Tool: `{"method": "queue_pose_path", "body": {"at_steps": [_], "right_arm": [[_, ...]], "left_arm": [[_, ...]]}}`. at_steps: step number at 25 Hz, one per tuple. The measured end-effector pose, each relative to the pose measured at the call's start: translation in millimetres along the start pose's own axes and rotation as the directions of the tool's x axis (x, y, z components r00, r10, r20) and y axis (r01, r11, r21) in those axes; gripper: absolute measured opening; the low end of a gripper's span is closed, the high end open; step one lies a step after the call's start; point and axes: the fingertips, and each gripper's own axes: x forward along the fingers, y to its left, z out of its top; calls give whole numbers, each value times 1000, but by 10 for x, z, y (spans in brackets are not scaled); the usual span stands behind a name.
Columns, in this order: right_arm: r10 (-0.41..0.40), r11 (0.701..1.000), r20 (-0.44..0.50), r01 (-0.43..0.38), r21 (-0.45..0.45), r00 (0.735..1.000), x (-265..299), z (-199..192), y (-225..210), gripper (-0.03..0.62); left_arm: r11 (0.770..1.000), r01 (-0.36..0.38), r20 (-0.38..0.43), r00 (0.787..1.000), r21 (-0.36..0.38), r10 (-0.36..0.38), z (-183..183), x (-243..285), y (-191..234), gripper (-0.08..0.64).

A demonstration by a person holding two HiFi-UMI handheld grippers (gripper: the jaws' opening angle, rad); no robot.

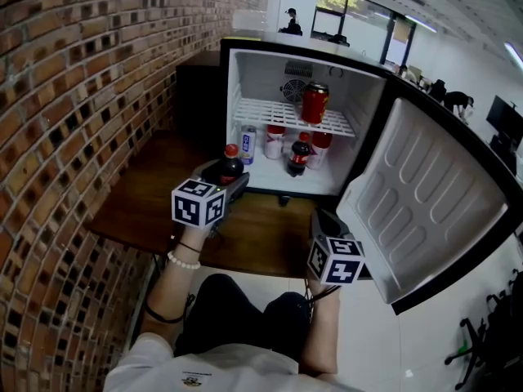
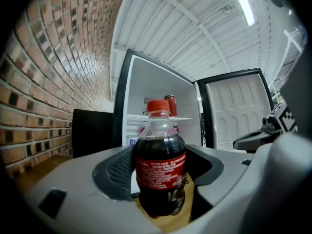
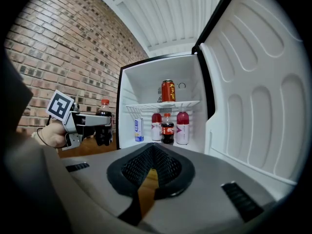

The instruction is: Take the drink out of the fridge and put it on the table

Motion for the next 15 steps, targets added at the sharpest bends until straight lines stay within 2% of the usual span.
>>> {"method": "queue_pose_path", "body": {"at_steps": [6, 11, 15], "right_arm": [[11, 1000, -4, -11, 2, 1000, 34, -40, 36, 12], [11, 1000, -3, -11, 3, 1000, 52, -53, 39, 12], [17, 1000, -2, -17, 3, 1000, 83, -69, 45, 12]], "left_arm": [[996, -86, -25, 996, -32, 85, -314, -59, 392, 308], [985, -169, -60, 984, -43, 166, -593, -99, 712, 308], [975, -211, -93, 975, -66, 204, -818, -88, 873, 308]]}}
